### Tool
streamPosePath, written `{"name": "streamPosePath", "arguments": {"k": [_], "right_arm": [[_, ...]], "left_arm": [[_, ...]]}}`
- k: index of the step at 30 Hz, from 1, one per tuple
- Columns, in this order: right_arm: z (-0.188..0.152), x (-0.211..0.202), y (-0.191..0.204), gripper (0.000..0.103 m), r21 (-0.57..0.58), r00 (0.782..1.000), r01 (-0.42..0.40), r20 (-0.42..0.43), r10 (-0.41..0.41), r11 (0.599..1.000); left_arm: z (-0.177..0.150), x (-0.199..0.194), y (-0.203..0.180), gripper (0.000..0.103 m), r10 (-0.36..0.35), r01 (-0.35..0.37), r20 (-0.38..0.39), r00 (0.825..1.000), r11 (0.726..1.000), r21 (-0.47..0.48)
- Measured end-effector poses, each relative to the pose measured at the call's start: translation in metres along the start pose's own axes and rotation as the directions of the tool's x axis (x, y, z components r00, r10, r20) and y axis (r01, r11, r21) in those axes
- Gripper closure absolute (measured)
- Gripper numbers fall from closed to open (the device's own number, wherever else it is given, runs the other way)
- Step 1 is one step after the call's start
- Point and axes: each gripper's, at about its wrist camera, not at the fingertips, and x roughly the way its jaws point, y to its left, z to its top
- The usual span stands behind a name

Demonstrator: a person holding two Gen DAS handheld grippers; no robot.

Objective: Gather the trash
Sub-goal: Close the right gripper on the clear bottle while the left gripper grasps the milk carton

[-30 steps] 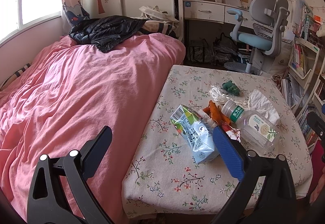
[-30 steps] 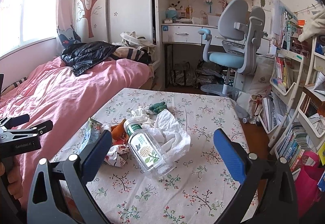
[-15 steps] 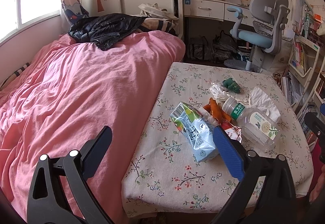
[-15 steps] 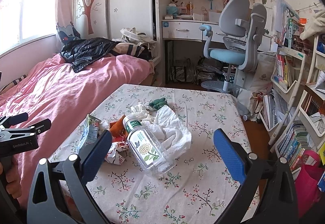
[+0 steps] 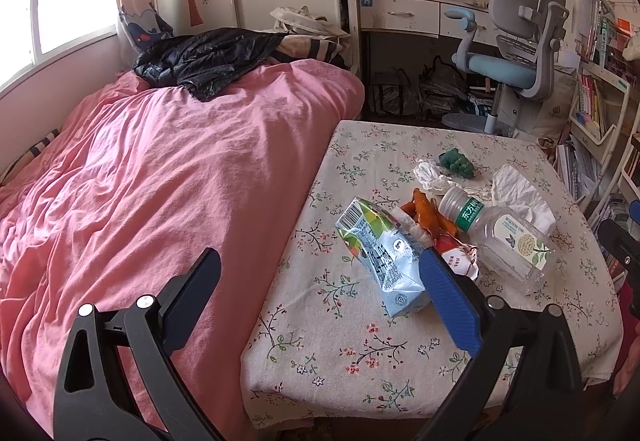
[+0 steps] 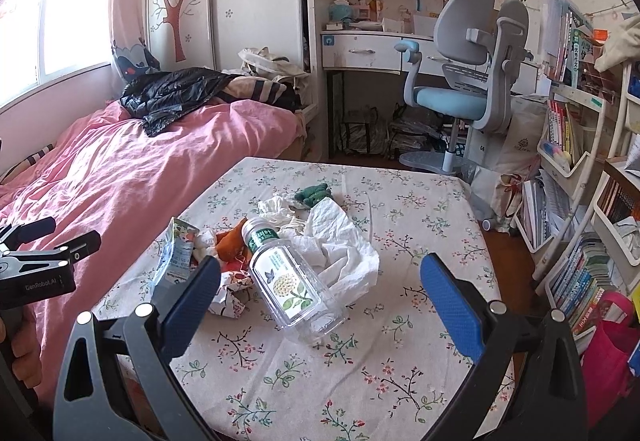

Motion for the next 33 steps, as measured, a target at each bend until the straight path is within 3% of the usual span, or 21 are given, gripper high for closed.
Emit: {"name": "streamPosePath", "arguments": {"k": [9, 14, 20, 24, 28, 33], "right_arm": [[-0.001, 0.008, 0.002, 0.007, -0.012, 1.000, -0.014, -0.027, 0.013, 1.000], [-0.002, 0.021, 0.001, 0.007, -0.021, 0.996, -0.057, -0.074, 0.055, 0.998], [-0.006, 0.046, 0.009, 0.009, -0.076, 0.980, -0.128, -0.160, 0.114, 0.989], [-0.008, 0.058, 0.020, 0.010, -0.130, 0.971, -0.163, -0.195, 0.136, 0.978], [-0.011, 0.079, 0.031, 0.015, -0.190, 0.962, -0.171, -0.243, 0.123, 0.967], [-0.020, 0.094, 0.038, 0.017, -0.284, 0.953, -0.143, -0.297, 0.055, 0.948]], "left_arm": [[0.001, 0.003, 0.005, 0.007, -0.003, 0.003, -0.010, 1.000, 1.000, -0.007], [0.004, 0.013, 0.034, 0.007, 0.013, -0.017, -0.052, 0.999, 0.996, -0.082], [0.002, 0.032, 0.050, 0.007, 0.021, -0.033, -0.124, 0.992, 0.995, -0.092], [-0.001, 0.046, 0.048, 0.007, -0.046, 0.028, -0.165, 0.985, 0.993, -0.111], [-0.001, 0.064, 0.036, 0.007, -0.202, 0.162, -0.206, 0.957, 0.967, -0.196], [0.012, 0.087, 0.004, 0.007, -0.230, 0.186, -0.227, 0.946, 0.962, -0.201]]}}
